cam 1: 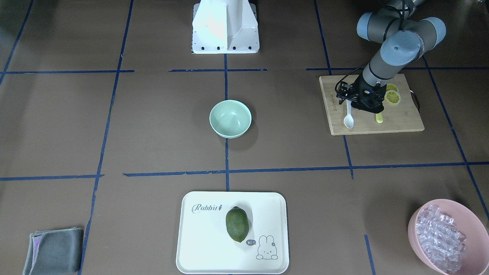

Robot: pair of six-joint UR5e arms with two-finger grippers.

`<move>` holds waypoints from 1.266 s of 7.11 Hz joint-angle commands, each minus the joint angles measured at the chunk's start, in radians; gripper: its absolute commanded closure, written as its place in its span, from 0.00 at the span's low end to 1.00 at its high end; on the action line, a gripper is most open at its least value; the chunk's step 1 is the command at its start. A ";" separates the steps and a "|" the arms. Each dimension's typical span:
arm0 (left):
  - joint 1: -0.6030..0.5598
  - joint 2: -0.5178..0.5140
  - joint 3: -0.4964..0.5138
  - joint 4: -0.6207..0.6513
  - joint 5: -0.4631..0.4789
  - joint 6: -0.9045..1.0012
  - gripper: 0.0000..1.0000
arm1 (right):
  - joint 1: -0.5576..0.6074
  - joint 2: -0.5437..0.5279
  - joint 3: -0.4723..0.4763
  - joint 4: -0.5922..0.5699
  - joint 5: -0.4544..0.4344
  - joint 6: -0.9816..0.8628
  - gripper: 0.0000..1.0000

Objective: Place spoon in bowl
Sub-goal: 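Lower the left gripper and close it on the white spoon handle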

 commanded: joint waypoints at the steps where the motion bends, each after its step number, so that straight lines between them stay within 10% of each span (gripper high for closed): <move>1: 0.001 -0.002 0.000 0.000 -0.001 -0.003 0.65 | 0.000 0.000 0.000 -0.001 0.000 0.000 0.00; 5: 0.001 -0.001 -0.001 0.000 0.002 -0.001 0.96 | 0.000 0.000 -0.002 -0.001 0.000 -0.002 0.00; 9: -0.010 -0.059 -0.029 -0.002 -0.003 -0.001 1.00 | 0.000 -0.002 0.003 0.001 0.002 -0.002 0.00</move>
